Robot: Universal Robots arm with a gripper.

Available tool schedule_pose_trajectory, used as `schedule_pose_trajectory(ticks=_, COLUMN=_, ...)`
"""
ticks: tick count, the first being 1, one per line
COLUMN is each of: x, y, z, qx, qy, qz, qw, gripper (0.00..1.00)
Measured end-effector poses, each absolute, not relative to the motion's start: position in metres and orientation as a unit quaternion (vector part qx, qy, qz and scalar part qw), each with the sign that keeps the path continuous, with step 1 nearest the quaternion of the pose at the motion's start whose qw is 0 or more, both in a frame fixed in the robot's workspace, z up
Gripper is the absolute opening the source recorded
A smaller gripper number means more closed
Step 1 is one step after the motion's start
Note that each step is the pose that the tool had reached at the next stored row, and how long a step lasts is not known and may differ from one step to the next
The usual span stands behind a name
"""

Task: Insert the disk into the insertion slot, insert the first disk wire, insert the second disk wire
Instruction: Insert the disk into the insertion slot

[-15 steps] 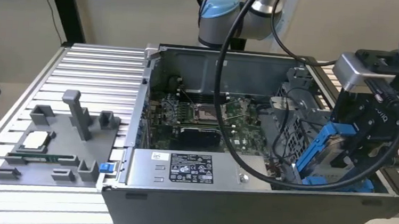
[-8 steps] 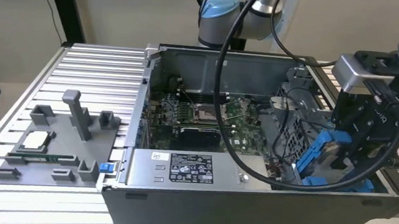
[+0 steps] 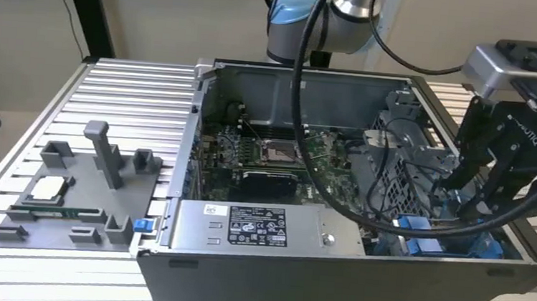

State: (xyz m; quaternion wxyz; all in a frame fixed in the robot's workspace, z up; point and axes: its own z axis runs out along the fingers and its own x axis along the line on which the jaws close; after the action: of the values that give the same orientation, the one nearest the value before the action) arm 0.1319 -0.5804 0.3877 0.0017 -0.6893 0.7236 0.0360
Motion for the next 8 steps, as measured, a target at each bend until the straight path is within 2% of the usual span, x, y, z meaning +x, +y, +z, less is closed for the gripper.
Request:
schedule_pose_trajectory(ticks=3, x=0.132, y=-0.580, z=0.399, qx=-0.689, qy=0.724, qz=0.036, qw=0.002, gripper=1.00)
schedule_pose_trajectory(ticks=8, x=0.130, y=-0.568, z=0.398, qx=-0.690, qy=0.723, qz=0.036, qw=0.002, gripper=1.00)
